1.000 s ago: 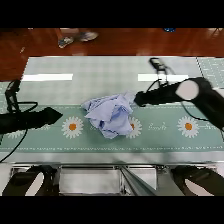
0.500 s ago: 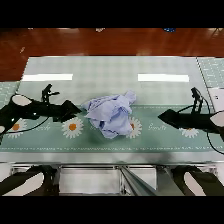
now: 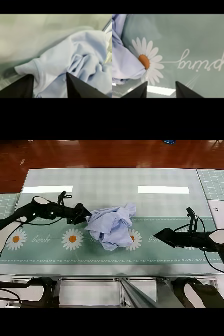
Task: Fold the shirts.
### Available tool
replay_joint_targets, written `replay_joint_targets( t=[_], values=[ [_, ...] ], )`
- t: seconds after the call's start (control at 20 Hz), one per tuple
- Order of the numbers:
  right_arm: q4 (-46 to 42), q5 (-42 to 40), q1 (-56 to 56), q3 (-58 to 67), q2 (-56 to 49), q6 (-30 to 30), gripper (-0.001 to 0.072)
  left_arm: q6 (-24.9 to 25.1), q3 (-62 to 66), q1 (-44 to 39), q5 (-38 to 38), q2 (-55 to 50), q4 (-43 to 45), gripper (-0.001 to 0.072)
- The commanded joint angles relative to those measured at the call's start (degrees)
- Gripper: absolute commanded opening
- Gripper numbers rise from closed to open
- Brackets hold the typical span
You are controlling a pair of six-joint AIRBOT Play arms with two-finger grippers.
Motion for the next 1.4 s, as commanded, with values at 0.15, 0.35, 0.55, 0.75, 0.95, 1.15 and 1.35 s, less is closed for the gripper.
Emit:
replay_joint_targets(
  t=[0.15, 0.35, 0.55, 0.75, 0.95, 1.15, 1.35],
  values=[
    [0.5, 0.6, 6.8, -0.3, -0.1, 1.7, 0.0408, 0.0, 8.4, -2.4, -2.2, -4.5, 1.6, 0.0020],
    [1.7, -11.4, 19.6, -0.3, -5.4, 7.3, 0.0408, 0.0, 10.8, -2.0, -6.2, -4.5, 5.1, 0.0020],
    [12.8, -18.8, 27.1, 0.5, -15.6, 0.8, 0.0408, 0.0, 10.8, -2.1, -7.6, -4.5, 5.1, 0.0020],
    [17.8, -18.8, 30.2, 5.4, -25.5, -4.3, 0.0408, 0.5, 10.8, -2.1, -8.0, -4.5, 5.1, 0.0020],
    [19.2, -18.8, 33.3, 10.3, -32.8, -5.5, 0.0348, 0.8, 10.8, -2.1, -8.3, -4.5, 5.2, 0.0020],
    [17.8, -12.8, 32.7, 16.6, -31.8, -9.6, 0.0023, 2.4, 11.3, -0.1, -12.7, -2.6, 5.2, 0.0020],
    [7.6, -7.4, 23.7, 27.9, -21.3, -4.3, 0.0023, 2.9, 15.4, 8.7, -15.1, 7.6, 4.4, 0.0020]
  ],
)
